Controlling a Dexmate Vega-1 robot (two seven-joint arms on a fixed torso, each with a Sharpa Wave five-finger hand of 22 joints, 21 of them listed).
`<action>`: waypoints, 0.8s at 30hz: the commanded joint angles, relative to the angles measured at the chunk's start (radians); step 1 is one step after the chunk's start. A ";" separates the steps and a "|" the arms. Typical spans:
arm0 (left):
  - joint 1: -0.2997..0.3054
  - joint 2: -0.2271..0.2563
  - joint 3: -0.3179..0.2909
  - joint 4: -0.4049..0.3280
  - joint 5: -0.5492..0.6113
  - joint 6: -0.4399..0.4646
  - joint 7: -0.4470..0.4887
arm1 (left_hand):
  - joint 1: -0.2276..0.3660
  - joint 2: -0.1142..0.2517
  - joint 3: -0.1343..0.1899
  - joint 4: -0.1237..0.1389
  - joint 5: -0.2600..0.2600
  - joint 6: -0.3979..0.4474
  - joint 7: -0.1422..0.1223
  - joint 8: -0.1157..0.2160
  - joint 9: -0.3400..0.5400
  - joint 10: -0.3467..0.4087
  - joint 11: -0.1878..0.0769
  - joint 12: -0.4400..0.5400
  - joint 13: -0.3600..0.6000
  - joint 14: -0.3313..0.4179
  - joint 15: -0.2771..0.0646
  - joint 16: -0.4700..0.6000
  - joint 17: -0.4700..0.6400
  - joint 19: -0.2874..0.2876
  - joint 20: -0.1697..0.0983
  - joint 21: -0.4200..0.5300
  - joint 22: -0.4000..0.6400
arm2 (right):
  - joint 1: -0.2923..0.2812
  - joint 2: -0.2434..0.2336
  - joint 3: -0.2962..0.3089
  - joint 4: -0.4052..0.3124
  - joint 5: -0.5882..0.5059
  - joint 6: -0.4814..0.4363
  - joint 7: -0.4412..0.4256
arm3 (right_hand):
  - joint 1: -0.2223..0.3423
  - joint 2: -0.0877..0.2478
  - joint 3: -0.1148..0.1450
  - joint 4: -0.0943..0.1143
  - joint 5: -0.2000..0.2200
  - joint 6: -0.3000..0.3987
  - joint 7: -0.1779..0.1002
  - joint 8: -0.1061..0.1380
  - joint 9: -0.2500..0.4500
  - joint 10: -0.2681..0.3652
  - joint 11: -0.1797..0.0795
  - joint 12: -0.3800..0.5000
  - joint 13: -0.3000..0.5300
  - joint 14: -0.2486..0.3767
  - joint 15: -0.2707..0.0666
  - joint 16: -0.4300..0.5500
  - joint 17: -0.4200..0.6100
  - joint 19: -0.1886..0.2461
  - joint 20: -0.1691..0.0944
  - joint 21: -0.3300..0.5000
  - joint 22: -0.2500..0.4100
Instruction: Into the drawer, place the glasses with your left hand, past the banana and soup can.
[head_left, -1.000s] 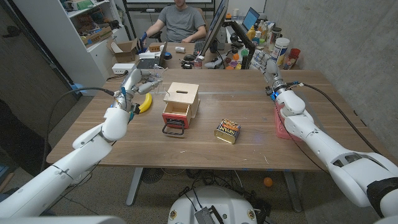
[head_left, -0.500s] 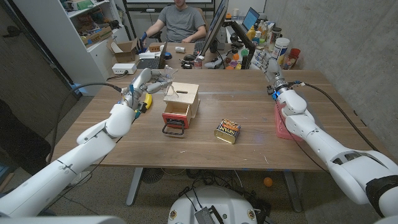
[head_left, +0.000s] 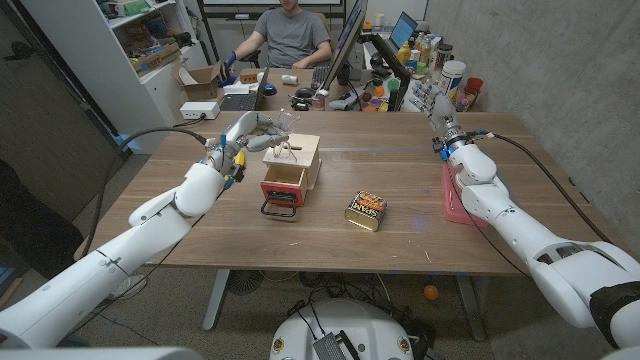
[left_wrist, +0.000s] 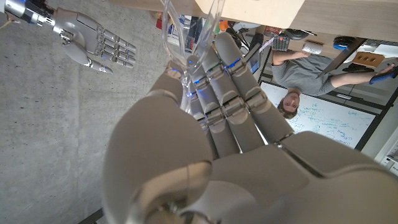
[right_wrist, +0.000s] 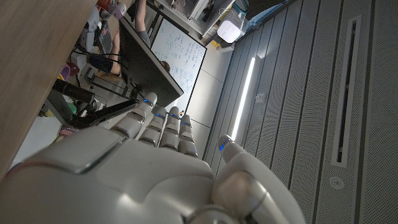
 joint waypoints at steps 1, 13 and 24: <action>0.012 0.037 0.000 -0.038 -0.016 0.037 -0.045 | 0.042 0.052 0.024 0.019 0.005 0.108 0.016 -0.004 0.006 0.061 -0.052 -0.002 0.001 0.046 -0.048 0.006 0.004 -0.005 -0.004 0.007 0.002 | 0.018 0.007 0.001 0.030 0.008 0.012 0.019 | -0.001 0.067 0.006 0.000 -0.005 0.009 0.000 -0.002 0.002 0.010 -0.001 0.001 0.004 0.005 0.000 0.000 0.003 0.007 -0.024 -0.001 0.002; 0.055 0.072 -0.010 -0.089 0.017 0.086 -0.032 | 0.041 0.050 0.024 0.020 0.005 0.113 0.012 -0.007 0.006 0.060 -0.050 -0.005 0.002 0.043 -0.048 0.004 0.003 -0.008 -0.004 0.010 0.002 | 0.042 0.024 0.001 0.076 0.020 0.031 0.049 | -0.001 0.068 0.007 0.000 -0.005 0.009 0.000 -0.002 0.002 0.010 -0.001 0.001 0.004 0.006 0.000 0.000 0.003 0.007 -0.024 -0.001 0.002; 0.092 0.071 -0.011 -0.107 0.130 0.146 0.066 | 0.040 0.050 0.024 0.020 0.006 0.117 0.003 -0.010 0.007 0.056 -0.041 -0.009 0.002 0.036 -0.048 0.000 0.001 -0.016 -0.003 0.011 0.001 | 0.038 0.015 0.008 0.072 0.028 0.036 0.057 | -0.001 0.068 0.007 0.000 -0.005 0.009 0.001 -0.002 0.003 0.012 -0.001 0.001 0.004 0.009 0.001 0.001 0.003 0.008 -0.023 -0.001 0.002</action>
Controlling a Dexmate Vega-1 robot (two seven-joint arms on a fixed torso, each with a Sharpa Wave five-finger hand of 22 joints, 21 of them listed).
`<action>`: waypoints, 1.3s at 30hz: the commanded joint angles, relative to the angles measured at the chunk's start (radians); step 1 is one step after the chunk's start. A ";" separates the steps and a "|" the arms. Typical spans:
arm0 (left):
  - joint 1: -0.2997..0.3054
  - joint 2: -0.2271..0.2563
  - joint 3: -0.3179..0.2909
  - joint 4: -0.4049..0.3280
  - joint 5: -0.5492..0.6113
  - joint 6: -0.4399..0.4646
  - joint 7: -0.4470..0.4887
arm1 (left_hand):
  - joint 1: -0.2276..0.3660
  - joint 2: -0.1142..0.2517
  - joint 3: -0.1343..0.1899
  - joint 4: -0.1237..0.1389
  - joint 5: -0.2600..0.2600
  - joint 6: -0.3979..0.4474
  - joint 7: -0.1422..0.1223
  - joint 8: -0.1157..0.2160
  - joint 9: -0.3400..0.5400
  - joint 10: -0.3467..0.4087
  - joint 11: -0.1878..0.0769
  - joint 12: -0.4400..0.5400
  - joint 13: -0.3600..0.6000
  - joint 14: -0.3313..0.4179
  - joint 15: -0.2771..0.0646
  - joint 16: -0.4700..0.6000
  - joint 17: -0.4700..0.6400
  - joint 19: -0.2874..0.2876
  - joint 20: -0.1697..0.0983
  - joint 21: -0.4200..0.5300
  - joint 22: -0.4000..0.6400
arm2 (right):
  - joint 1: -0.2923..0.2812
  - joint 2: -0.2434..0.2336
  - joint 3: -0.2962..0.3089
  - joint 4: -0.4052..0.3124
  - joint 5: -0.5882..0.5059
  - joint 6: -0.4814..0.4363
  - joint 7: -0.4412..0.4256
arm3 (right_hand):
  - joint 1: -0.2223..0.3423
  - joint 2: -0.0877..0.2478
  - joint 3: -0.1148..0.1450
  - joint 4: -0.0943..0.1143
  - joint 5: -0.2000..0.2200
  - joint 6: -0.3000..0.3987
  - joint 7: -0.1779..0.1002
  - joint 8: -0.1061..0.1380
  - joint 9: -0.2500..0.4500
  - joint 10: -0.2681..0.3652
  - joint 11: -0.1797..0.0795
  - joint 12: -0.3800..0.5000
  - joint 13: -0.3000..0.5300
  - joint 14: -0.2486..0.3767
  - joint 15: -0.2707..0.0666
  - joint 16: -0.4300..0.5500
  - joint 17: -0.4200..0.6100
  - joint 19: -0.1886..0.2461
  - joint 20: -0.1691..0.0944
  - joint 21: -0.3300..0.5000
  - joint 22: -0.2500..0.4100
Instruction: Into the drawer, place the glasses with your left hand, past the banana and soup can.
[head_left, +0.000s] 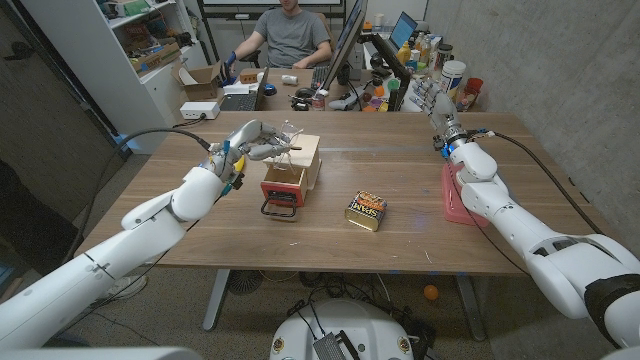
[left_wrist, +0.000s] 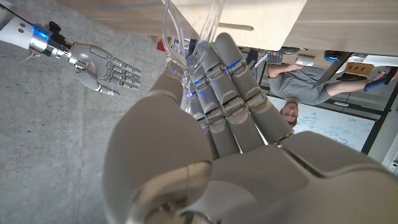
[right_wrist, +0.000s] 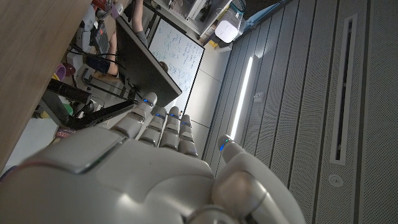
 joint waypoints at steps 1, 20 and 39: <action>0.037 0.004 -0.001 -0.021 0.097 0.056 0.080 | 0.039 0.050 0.025 0.020 0.006 0.114 0.002 0.001 0.002 0.052 -0.038 -0.002 0.003 0.039 -0.044 0.003 0.002 -0.008 -0.002 0.003 0.003 | 0.001 -0.002 0.007 0.004 0.011 0.006 0.011 | -0.001 0.068 0.007 0.000 -0.005 0.009 0.001 -0.002 0.003 0.008 0.002 0.001 0.004 0.009 0.001 0.001 0.003 0.007 -0.023 -0.001 0.002; -0.023 -0.059 0.068 0.135 0.133 -0.054 0.136 | 0.037 0.049 0.026 0.021 0.007 0.114 0.005 -0.006 0.003 0.051 -0.039 -0.006 0.002 0.035 -0.043 0.001 0.000 -0.010 0.000 0.009 0.003 | 0.009 0.002 0.003 0.015 0.002 0.012 0.007 | -0.002 0.066 0.007 0.000 -0.005 0.010 0.002 -0.002 0.003 0.009 0.002 0.001 0.004 0.014 0.003 0.001 0.002 0.007 -0.023 -0.001 0.002; -0.100 -0.125 0.138 0.281 0.160 -0.174 0.176 | 0.031 0.050 0.028 0.024 0.008 0.114 0.004 -0.012 0.003 0.044 -0.038 -0.012 0.000 0.029 -0.042 -0.003 -0.001 -0.014 0.002 0.015 0.002 | 0.024 0.010 0.003 0.045 0.002 0.026 0.011 | 0.000 0.064 0.008 -0.002 -0.005 0.011 0.002 -0.003 0.003 0.010 0.005 0.001 0.004 0.024 0.004 0.003 0.002 0.010 -0.023 0.000 0.002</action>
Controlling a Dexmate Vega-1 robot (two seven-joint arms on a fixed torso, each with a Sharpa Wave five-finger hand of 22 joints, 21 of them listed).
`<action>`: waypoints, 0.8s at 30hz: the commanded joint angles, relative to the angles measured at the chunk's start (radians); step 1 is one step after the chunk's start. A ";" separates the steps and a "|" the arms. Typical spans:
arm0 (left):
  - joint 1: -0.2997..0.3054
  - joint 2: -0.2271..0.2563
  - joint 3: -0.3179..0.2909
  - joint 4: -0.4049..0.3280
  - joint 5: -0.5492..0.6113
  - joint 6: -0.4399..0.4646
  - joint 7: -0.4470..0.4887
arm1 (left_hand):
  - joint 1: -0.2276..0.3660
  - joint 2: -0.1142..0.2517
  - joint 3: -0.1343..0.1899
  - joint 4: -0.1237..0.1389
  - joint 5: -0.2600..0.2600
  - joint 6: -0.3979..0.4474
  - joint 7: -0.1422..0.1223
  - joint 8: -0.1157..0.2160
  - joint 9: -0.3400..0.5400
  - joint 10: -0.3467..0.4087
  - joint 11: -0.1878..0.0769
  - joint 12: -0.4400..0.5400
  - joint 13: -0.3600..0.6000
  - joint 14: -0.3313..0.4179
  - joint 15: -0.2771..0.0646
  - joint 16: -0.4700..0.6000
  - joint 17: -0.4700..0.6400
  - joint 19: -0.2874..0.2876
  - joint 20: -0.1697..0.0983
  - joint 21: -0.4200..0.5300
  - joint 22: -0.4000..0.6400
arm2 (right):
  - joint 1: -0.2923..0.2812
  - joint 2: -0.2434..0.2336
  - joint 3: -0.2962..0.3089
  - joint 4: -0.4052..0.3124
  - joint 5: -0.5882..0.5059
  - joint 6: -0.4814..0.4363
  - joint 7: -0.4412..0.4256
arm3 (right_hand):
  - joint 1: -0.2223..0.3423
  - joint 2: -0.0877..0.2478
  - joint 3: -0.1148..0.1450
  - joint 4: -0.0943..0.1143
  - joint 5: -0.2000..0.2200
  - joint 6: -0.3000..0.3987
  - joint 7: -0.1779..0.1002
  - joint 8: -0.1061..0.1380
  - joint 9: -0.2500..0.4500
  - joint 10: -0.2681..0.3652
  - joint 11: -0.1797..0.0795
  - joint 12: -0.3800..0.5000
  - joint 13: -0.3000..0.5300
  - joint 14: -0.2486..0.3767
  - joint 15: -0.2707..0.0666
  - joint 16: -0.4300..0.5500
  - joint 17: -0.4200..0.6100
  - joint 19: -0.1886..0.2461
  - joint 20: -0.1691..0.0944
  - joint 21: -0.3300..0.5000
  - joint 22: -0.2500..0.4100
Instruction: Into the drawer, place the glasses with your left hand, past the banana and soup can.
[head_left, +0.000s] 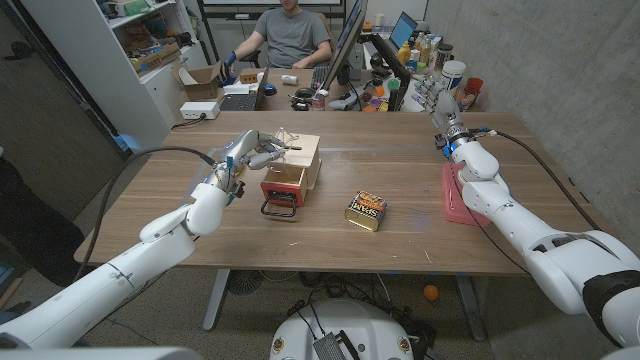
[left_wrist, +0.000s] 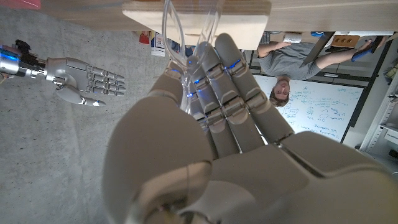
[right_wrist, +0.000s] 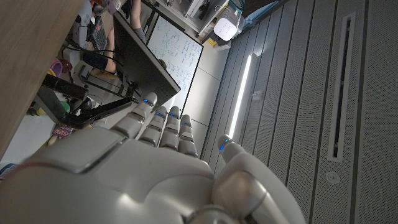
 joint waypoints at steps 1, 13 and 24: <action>-0.045 -0.036 0.043 0.081 0.004 -0.056 0.001 | 0.035 0.047 0.030 0.022 0.006 0.114 0.003 0.003 0.003 0.038 -0.043 -0.001 0.003 0.031 -0.040 0.003 0.003 -0.006 0.004 0.004 0.002 | 0.012 0.006 -0.002 0.026 -0.002 0.014 0.008 | 0.000 0.064 0.008 -0.002 -0.005 0.007 -0.002 -0.003 0.003 0.007 0.001 0.001 0.003 0.009 0.001 0.002 0.001 0.010 -0.023 0.000 0.002; -0.068 -0.044 0.071 0.102 -0.004 -0.057 -0.035 | 0.035 0.046 0.033 0.021 0.006 0.113 0.002 0.000 0.003 0.040 -0.041 -0.002 0.003 0.030 -0.041 0.003 0.003 -0.010 0.005 0.008 0.002 | 0.024 0.014 0.000 0.053 0.005 0.027 0.022 | -0.001 0.063 0.007 -0.002 -0.005 0.007 -0.001 -0.003 0.003 0.007 0.001 0.000 0.003 0.012 0.003 0.002 0.001 0.011 -0.022 0.000 0.002; -0.065 -0.040 0.070 0.088 -0.009 -0.055 -0.037 | 0.031 0.045 0.034 0.022 0.005 0.107 -0.003 -0.004 0.004 0.033 -0.040 -0.005 0.003 0.023 -0.040 0.000 0.002 -0.020 0.009 0.008 0.001 | 0.022 0.013 0.004 0.054 0.011 0.022 0.020 | -0.001 0.063 0.007 -0.002 -0.005 0.008 -0.001 -0.003 0.003 0.007 0.001 0.000 0.003 0.014 0.004 0.002 0.001 0.011 -0.022 0.000 0.002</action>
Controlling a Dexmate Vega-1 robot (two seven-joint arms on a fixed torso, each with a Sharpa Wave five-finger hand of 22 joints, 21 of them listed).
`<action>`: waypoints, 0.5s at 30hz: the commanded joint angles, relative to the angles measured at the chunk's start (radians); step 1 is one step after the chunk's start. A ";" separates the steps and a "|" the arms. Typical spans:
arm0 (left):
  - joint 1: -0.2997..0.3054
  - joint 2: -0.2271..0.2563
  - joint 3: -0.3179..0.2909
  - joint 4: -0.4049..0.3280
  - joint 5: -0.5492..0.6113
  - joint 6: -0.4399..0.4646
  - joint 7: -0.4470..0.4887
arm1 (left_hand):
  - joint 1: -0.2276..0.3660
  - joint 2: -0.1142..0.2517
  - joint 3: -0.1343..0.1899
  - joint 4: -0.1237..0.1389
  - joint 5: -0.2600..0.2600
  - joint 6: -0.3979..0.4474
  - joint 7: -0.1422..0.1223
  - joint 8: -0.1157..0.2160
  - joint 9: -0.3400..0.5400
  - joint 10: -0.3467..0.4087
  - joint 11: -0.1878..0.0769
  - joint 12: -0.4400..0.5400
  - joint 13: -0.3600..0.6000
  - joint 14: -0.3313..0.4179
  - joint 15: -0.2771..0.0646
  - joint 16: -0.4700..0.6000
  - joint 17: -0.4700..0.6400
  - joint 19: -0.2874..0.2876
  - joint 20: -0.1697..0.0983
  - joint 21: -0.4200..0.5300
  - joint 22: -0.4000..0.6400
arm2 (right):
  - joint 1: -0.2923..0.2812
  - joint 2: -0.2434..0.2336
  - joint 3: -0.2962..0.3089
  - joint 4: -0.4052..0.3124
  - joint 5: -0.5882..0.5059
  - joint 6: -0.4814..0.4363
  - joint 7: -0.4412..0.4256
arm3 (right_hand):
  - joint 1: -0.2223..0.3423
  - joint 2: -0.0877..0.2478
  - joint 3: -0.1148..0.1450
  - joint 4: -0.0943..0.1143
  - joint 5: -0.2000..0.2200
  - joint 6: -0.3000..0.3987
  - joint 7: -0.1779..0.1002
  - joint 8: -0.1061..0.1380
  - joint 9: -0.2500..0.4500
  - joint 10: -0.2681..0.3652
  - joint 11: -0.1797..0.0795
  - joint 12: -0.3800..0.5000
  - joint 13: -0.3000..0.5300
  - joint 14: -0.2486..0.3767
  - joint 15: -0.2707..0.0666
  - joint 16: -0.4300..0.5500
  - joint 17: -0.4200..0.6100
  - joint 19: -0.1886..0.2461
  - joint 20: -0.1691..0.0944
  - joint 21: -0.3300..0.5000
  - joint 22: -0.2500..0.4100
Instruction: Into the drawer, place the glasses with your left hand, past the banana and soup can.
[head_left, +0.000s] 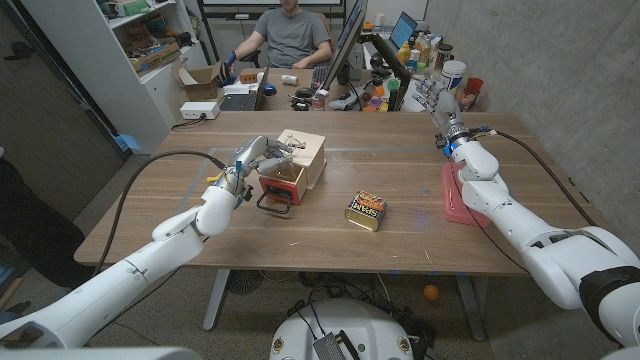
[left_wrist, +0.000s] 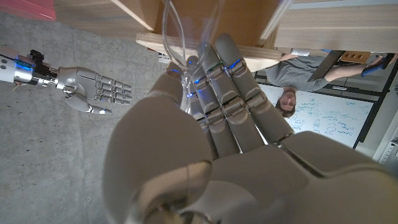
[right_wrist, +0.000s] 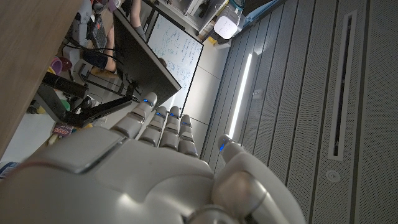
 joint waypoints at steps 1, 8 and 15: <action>-0.003 0.000 0.006 -0.004 -0.014 -0.004 -0.014 | 0.031 0.045 0.031 0.025 0.005 0.106 -0.005 0.003 0.005 0.033 -0.041 -0.005 0.004 0.024 -0.040 0.000 0.001 -0.006 0.002 0.005 0.001 | 0.002 0.002 0.004 0.009 0.007 -0.001 0.003 | -0.001 0.063 0.007 -0.002 -0.005 0.007 -0.001 -0.003 0.003 0.005 -0.001 0.000 0.003 0.011 0.001 0.002 0.001 0.011 -0.021 0.000 0.002; 0.001 0.007 0.004 -0.015 -0.017 -0.003 -0.022 | -0.023 0.010 0.002 0.041 -0.001 0.044 0.013 -0.020 0.006 -0.005 -0.047 -0.013 0.007 -0.001 -0.029 -0.005 0.001 -0.012 0.009 0.008 0.000 | 0.005 0.004 0.004 0.020 0.009 0.005 0.011 | -0.001 0.062 0.007 -0.002 -0.005 0.006 0.000 -0.003 0.003 0.005 -0.001 0.000 0.003 0.012 0.003 0.002 0.001 0.011 -0.021 0.000 0.002; 0.000 0.016 0.003 -0.021 -0.034 -0.018 -0.051 | -0.111 -0.043 -0.046 0.066 0.001 -0.039 0.011 -0.036 0.006 -0.080 -0.039 -0.021 0.010 -0.072 -0.020 -0.020 -0.002 -0.049 0.037 -0.004 -0.002 | 0.001 0.000 0.006 0.013 0.010 0.003 0.009 | -0.001 0.062 0.007 -0.002 -0.005 0.007 0.000 -0.003 0.003 0.005 0.000 0.000 0.003 0.013 0.002 0.001 0.001 0.010 -0.022 -0.001 0.002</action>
